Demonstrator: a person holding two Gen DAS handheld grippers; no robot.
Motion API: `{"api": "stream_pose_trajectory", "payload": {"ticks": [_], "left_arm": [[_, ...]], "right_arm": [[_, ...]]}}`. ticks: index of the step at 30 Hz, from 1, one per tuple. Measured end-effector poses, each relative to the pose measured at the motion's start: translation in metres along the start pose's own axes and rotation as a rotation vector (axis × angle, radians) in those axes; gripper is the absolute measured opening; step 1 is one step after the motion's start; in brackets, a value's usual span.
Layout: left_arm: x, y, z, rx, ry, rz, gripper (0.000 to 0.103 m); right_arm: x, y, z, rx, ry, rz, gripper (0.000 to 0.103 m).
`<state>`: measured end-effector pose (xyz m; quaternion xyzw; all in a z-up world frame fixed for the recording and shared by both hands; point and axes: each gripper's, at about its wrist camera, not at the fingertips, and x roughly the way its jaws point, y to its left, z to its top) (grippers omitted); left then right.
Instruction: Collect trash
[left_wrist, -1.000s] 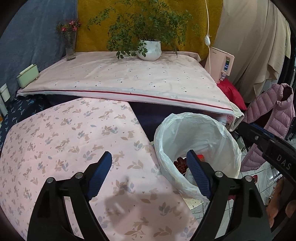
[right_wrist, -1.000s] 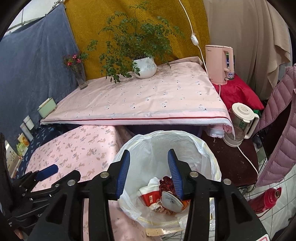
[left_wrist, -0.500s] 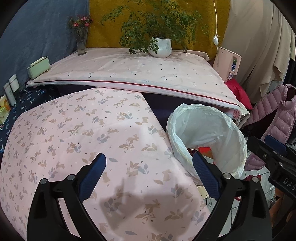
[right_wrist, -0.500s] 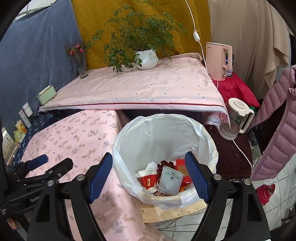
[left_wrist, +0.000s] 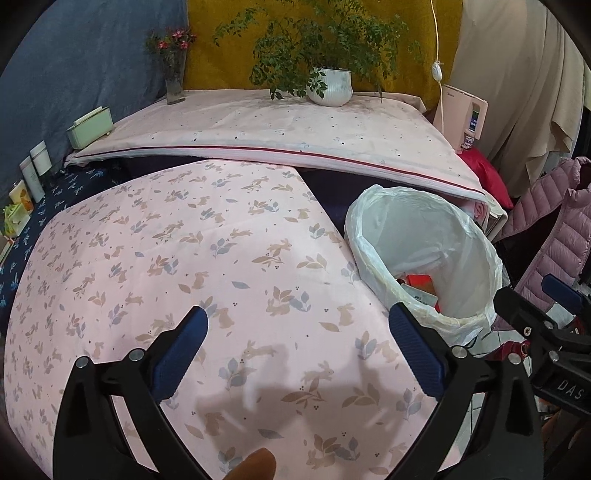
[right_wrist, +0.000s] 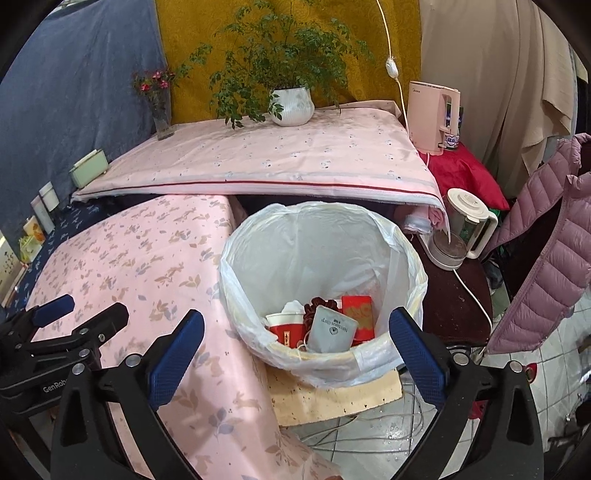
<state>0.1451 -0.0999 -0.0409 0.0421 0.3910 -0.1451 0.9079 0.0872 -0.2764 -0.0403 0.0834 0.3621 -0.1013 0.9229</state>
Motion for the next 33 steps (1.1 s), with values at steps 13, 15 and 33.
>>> {"api": "stream_pose_trajectory", "payload": {"ticks": [13, 15, 33], "left_arm": [[0.0, -0.009, -0.01, 0.0, 0.016, -0.003, 0.094], [0.0, -0.011, -0.01, 0.003, 0.016, -0.001, 0.095], [0.005, -0.021, -0.011, 0.014, 0.029, -0.002, 0.096]], "right_arm": [[-0.007, -0.008, -0.012, -0.006, 0.014, -0.06, 0.097], [-0.007, -0.01, -0.015, -0.002, 0.022, -0.064, 0.097], [-0.006, -0.011, -0.023, -0.034, 0.042, -0.093, 0.097]]}}
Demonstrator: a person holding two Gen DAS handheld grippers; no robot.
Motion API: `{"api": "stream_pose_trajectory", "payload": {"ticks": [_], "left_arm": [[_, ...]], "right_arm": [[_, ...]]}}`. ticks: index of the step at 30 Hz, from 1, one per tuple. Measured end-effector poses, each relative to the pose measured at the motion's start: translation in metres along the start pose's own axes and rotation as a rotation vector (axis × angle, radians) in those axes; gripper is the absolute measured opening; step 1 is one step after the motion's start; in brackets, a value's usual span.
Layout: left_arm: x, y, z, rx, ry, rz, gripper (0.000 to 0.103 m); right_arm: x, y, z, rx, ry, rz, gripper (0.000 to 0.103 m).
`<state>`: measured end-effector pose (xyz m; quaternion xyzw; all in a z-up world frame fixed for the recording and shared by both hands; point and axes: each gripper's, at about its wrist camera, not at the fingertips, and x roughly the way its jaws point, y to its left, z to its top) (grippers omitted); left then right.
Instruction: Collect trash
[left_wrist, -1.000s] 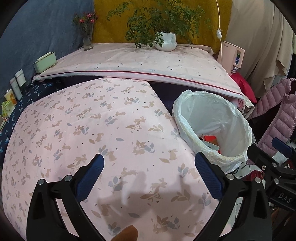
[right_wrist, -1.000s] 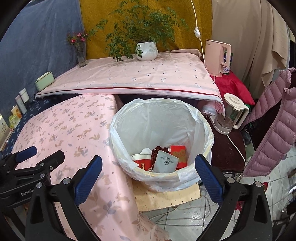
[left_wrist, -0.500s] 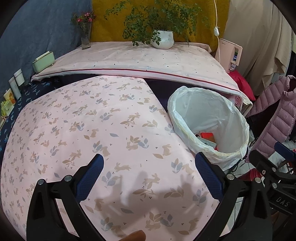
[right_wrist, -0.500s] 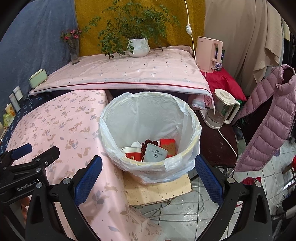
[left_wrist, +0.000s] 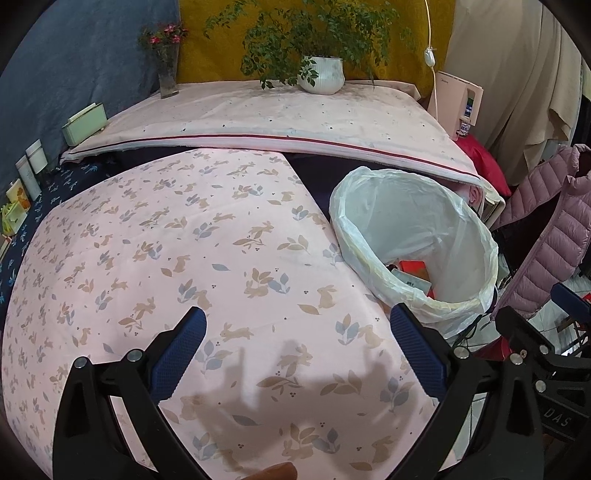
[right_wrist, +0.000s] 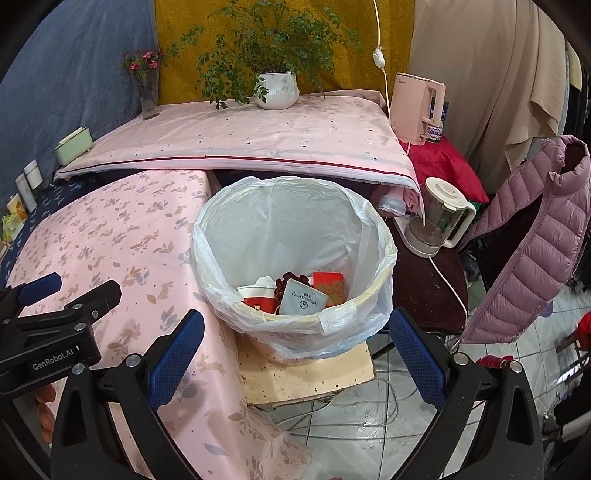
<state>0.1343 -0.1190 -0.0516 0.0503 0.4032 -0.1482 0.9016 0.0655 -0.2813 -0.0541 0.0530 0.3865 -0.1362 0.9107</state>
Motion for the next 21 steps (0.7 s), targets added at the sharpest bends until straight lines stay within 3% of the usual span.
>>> {"api": "stream_pose_trajectory", "payload": {"ticks": [21], "left_arm": [[0.0043, -0.0036, -0.004, 0.001, 0.005, -0.001, 0.096]], "right_arm": [[0.0063, 0.0027, -0.0058, -0.018, 0.015, -0.013, 0.097]]}}
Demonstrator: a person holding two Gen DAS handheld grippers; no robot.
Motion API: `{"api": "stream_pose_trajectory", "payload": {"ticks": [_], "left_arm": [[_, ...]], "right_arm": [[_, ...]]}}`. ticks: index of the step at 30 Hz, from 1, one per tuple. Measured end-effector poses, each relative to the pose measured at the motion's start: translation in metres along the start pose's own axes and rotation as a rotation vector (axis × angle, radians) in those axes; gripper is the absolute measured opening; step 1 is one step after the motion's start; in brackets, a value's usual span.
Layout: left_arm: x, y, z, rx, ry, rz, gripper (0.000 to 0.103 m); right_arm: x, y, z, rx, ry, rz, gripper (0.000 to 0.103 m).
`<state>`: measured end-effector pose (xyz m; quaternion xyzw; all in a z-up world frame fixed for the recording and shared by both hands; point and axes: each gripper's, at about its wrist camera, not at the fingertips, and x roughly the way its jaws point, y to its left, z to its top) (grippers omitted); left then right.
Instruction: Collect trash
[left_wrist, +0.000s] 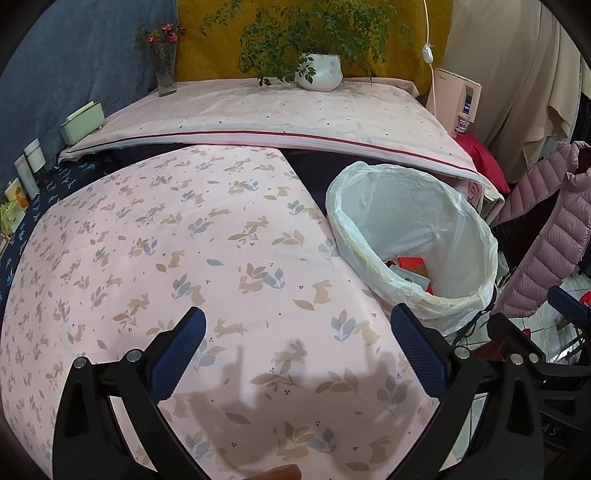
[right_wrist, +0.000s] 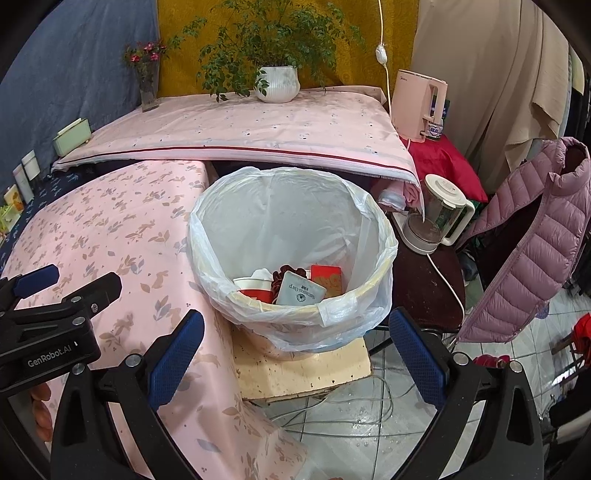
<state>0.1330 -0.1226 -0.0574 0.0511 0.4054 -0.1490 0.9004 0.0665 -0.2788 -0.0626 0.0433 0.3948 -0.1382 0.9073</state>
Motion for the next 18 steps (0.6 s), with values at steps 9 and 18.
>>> {"api": "stream_pose_trajectory", "payload": {"ticks": [9, 18], "left_arm": [[-0.0002, 0.0002, -0.0001, 0.0, 0.0, 0.0, 0.096], [-0.0006, 0.0007, -0.001, -0.006, 0.003, 0.0, 0.096]], "right_arm": [[-0.0002, 0.0005, -0.0016, 0.0, 0.0, 0.0, 0.097], [-0.0004, 0.0016, -0.0029, -0.001, 0.001, 0.002, 0.097]]}}
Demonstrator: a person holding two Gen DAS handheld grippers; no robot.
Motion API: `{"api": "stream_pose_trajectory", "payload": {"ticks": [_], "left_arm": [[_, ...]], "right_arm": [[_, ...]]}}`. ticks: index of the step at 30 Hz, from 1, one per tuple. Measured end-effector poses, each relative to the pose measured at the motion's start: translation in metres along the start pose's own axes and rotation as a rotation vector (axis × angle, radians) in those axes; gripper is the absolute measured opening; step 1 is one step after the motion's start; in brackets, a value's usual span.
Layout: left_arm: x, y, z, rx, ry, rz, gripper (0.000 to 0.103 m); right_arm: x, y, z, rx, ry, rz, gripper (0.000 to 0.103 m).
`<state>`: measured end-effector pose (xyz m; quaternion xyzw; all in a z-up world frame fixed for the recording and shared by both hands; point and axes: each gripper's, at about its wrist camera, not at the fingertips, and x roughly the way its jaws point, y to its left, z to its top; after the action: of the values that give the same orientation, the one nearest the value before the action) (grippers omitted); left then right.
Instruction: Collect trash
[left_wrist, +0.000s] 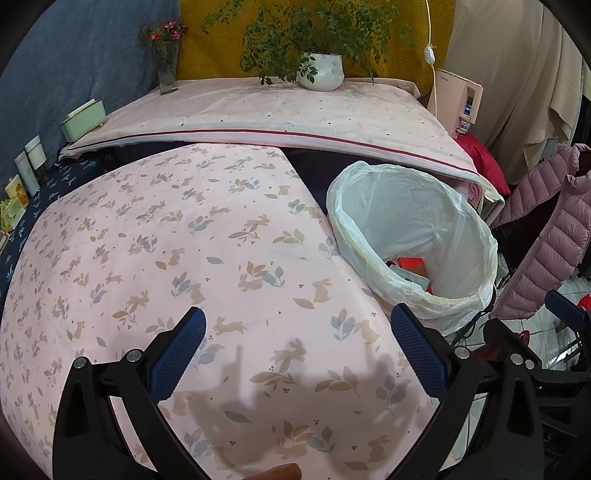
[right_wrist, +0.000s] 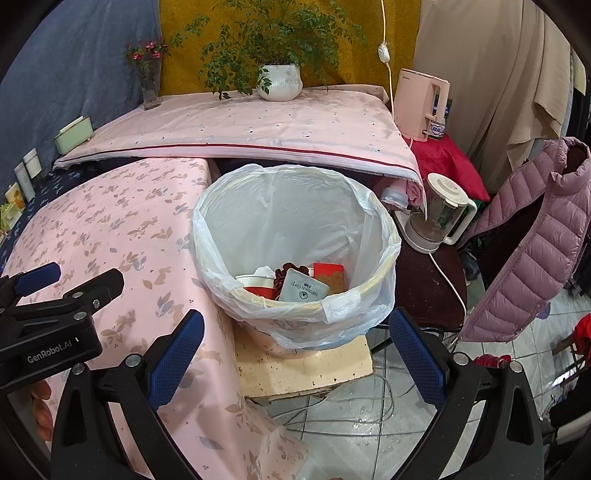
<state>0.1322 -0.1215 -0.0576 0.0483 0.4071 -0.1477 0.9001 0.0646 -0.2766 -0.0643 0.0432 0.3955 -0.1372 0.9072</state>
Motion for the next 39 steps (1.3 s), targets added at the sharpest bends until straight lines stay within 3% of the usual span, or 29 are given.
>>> {"api": "stream_pose_trajectory", "payload": {"ticks": [39], "left_arm": [[-0.0043, -0.0032, -0.0018, -0.021, -0.019, 0.021, 0.096]], "right_arm": [[0.0014, 0.0051, -0.0045, -0.009, 0.001, 0.004, 0.097]]}}
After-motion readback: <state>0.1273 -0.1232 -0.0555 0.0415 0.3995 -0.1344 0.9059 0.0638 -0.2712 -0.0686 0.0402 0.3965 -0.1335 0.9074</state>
